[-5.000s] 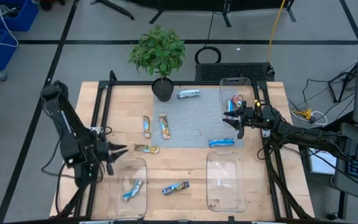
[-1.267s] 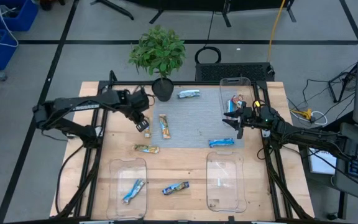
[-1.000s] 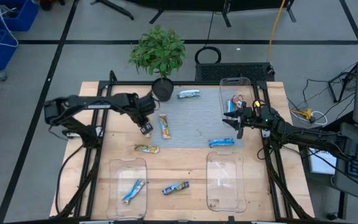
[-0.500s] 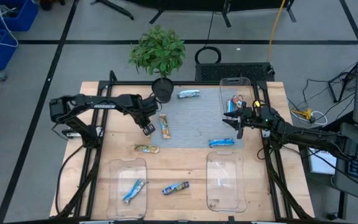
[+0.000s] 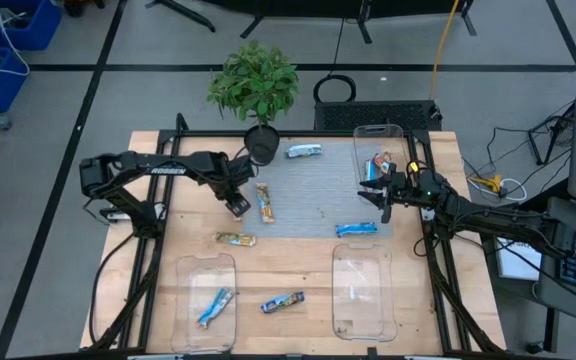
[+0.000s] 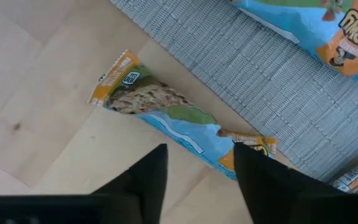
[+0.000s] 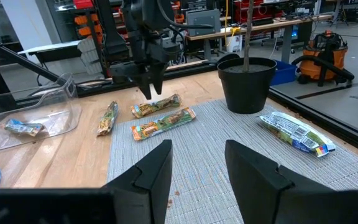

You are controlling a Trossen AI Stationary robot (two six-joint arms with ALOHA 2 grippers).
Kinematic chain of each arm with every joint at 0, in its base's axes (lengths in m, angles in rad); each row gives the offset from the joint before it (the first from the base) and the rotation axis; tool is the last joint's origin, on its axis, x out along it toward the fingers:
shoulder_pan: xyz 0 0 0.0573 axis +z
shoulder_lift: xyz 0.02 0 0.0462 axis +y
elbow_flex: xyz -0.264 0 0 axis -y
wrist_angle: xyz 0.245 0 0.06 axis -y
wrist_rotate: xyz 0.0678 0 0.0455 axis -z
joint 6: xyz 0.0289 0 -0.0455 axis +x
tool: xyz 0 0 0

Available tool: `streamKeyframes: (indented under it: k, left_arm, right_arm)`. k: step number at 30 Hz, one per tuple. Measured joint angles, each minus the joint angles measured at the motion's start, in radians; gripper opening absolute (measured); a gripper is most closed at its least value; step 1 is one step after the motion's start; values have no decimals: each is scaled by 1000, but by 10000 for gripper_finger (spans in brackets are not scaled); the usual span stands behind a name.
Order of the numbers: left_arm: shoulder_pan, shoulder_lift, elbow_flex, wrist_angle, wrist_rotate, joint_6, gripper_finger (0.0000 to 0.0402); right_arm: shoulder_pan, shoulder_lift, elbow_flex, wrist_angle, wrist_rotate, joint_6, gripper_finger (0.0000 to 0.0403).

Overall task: Pick and place Granola Bars by type
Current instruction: Put the yellow granola bar into the bottom left transparent bin

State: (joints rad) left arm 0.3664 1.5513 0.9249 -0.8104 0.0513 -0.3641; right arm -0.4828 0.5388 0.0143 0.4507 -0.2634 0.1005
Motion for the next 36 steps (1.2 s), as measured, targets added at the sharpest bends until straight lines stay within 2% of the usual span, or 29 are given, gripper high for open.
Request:
streamKeyframes:
  k: [3, 8, 18, 23, 30, 33, 36]
  left_arm:
    - [0, 0, 0, 0, -9, -24, 210]
    - [0, 0, 0, 6, -27, -41, 214]
    - [-6, 61, 1, 38, -18, -46, 182]
    - [-9, 121, 2, 38, -18, -33, 186]
    - [-8, 130, 2, 27, -23, -23, 187]
    - [-9, 130, 1, 27, -34, -23, 176]
    - [-8, 130, 1, 26, -45, -24, 149]
  right_arm:
    - [0, 0, 0, 0, 0, 0, 139]
    - [0, 0, 0, 0, 0, 0, 139]
    - [0, 0, 0, 0, -1, 0, 139]
    - [0, 0, 0, 0, -1, 0, 139]
    - [0, 0, 0, 0, -1, 0, 139]
    - [0, 0, 0, 0, -1, 0, 139]
    - [0, 0, 0, 0, -1, 0, 139]
